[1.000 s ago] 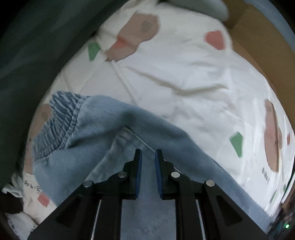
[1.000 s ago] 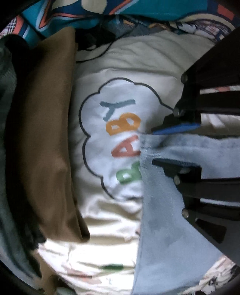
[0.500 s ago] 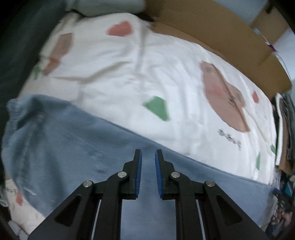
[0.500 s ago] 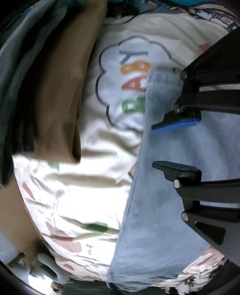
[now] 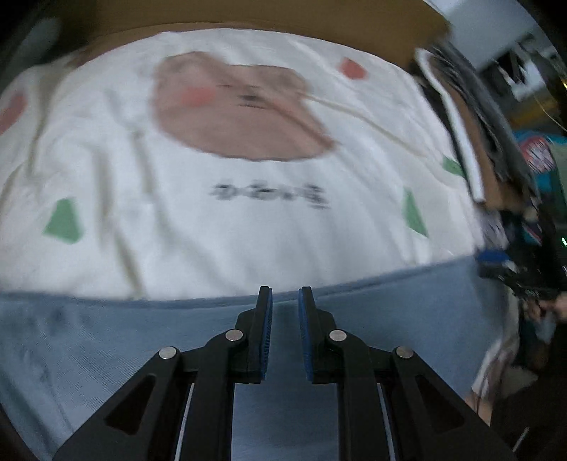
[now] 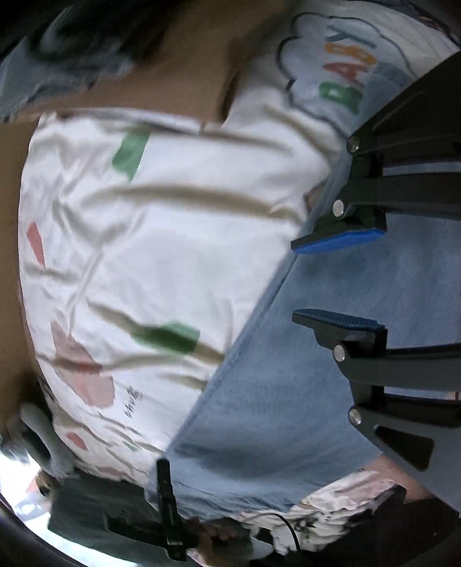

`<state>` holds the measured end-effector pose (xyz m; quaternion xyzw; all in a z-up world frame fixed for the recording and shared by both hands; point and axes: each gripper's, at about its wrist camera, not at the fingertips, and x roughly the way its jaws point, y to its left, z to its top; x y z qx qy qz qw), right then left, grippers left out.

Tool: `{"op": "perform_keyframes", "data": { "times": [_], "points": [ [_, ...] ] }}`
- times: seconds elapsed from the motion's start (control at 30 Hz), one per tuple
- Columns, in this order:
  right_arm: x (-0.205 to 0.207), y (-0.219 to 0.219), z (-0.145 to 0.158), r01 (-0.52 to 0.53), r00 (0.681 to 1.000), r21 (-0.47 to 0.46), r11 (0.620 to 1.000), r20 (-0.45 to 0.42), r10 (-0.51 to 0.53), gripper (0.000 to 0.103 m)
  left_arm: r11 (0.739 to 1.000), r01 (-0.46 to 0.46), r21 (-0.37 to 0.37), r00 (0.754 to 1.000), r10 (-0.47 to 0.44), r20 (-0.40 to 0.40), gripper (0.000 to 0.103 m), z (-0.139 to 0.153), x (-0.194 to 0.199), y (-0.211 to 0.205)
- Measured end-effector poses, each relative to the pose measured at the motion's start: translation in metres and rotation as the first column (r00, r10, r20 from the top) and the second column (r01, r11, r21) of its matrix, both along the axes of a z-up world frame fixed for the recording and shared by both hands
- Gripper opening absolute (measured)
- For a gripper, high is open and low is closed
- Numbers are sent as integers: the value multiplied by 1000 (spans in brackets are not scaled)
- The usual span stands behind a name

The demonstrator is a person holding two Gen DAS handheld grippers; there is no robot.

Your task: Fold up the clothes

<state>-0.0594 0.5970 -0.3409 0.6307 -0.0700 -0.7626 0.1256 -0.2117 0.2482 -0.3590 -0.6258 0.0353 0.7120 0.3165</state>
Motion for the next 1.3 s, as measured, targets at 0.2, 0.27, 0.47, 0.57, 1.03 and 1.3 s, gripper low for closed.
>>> {"op": "perform_keyframes", "data": {
  "times": [0.2, 0.27, 0.47, 0.57, 1.03, 1.3],
  "points": [
    [-19, -32, -11, -61, 998, -19, 998, 0, 61, 33, 986, 164, 20, 986, -164, -41, 68, -3, 18, 41],
    [-23, -38, -13, -79, 997, -22, 997, 1, 79, 33, 983, 179, 36, 983, -178, -37, 68, -6, 19, 49],
    [-40, -50, -13, -104, 995, -59, 993, -1, 104, 33, 955, 288, 76, 954, -279, -108, 65, 0, 22, 69],
    [-52, -52, -15, -106, 994, -92, 990, 0, 106, 33, 930, 358, 84, 933, -352, -74, 48, -6, 23, 81],
    [-59, -84, -24, -248, 968, -78, 966, 14, 249, 21, 852, 523, -4, 850, -522, -74, 25, -26, 36, 108],
    [-57, -89, -20, -266, 964, -58, 962, -16, 265, 2, 847, 530, -29, 838, -529, -132, 3, -15, 39, 105]
  ]
}}
